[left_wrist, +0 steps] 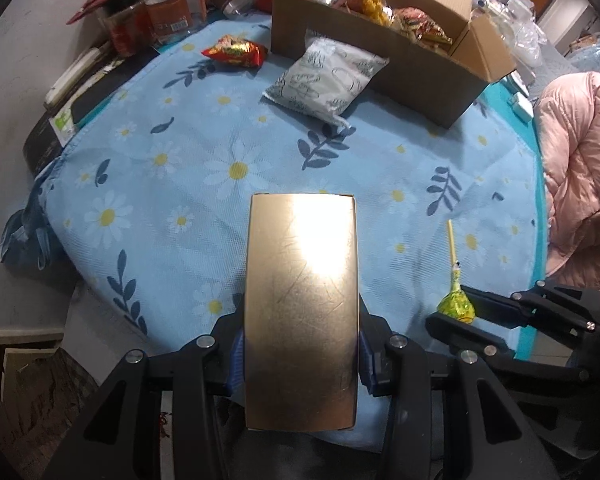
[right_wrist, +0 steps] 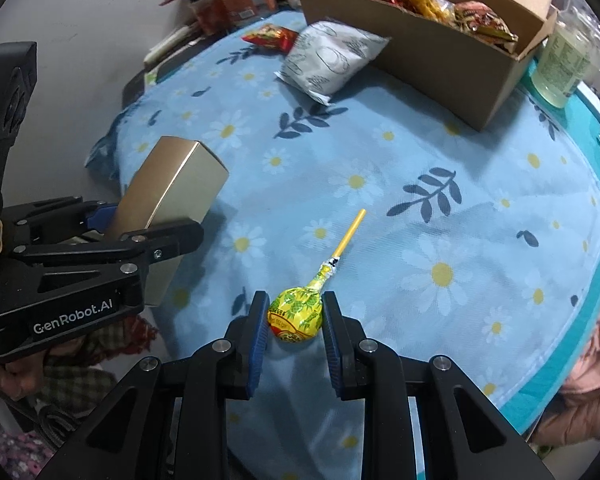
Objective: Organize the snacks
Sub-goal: 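Lift the gold box with left tool while right tool lifts the lollipop toward the box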
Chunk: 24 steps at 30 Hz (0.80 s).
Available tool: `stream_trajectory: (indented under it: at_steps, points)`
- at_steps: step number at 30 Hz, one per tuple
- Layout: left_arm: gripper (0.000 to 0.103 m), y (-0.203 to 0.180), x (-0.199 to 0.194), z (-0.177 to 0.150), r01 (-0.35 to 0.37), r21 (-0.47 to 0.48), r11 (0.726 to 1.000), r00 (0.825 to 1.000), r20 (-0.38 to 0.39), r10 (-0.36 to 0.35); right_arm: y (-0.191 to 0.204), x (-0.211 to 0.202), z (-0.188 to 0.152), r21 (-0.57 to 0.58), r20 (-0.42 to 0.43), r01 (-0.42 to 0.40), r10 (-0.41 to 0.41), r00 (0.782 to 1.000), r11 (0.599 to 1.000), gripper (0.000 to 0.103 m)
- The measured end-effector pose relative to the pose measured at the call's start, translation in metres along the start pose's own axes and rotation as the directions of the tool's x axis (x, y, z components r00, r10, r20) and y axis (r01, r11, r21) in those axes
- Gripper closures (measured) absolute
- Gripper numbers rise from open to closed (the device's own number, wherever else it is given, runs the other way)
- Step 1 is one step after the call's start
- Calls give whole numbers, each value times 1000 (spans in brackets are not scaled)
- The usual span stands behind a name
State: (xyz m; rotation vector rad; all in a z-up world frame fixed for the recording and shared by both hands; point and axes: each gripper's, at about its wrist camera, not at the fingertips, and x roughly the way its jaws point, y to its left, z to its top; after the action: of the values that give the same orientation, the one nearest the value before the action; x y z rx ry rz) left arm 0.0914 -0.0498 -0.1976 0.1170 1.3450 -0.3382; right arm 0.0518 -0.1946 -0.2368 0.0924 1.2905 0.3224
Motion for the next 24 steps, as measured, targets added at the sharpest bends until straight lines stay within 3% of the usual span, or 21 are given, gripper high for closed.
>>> stream_trajectory:
  at_steps: [14, 24]
  points:
    - [60, -9, -71, -4, -23, -47, 999, 988, 154, 30, 10, -63, -3, -59, 117, -25, 32, 993, 998, 77]
    - [60, -16, -129, 13, -33, -57, 998, 957, 287, 49, 14, -105, 22, -86, 207, -27, 45, 977, 996, 77]
